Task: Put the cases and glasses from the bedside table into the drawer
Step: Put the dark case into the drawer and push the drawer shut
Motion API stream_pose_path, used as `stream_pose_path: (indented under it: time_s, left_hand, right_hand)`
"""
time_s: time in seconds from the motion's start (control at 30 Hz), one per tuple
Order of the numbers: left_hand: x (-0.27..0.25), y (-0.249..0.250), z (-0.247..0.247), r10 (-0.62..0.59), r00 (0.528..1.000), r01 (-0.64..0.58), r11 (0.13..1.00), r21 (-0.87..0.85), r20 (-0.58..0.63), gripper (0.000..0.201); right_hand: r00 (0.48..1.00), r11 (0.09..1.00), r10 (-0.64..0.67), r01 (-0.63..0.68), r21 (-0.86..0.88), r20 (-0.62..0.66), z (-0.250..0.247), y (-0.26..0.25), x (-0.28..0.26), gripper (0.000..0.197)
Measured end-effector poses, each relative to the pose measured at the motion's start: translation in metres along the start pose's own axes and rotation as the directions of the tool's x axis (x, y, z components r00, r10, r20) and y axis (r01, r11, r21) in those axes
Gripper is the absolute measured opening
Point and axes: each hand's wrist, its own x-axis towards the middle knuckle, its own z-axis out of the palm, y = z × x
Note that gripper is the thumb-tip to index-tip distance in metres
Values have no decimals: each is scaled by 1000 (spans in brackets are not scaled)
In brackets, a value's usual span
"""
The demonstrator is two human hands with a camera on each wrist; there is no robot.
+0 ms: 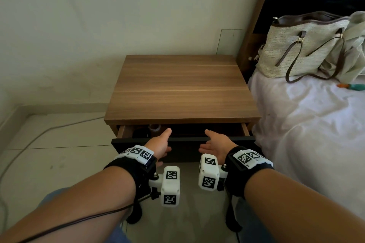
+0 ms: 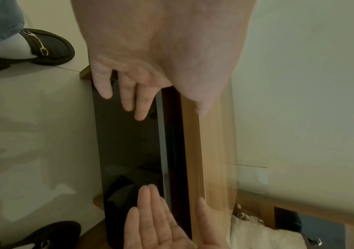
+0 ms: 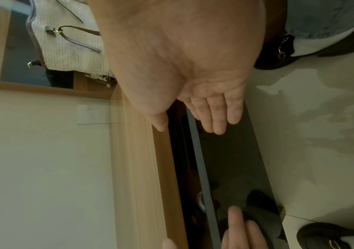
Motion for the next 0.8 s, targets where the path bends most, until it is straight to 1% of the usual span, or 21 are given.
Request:
stream_pose_path:
  time_s: [0.3,0.43,0.6,0.8]
  left_hand:
    - [19,23,-3,0,1000,-2,998,-65,-20,74]
    - [28,29,-4,-6,1000,4,996,-89,-23,75]
    - [38,34,-5,-2,999,-2,994,-106,-42,75]
    - [50,37,-9,-1,999,-5,989,-151,-37,67]
  right_hand:
    - [1000,998,-15,15,57,2,2,-21,19,72]
    - [1000,996,-1,0,87,12,1,-28,27,73]
    - [1000,996,-15,14,93,0,4,-34,37,73]
    - [999,994,-26,28,107,-24,5,-39,49,70]
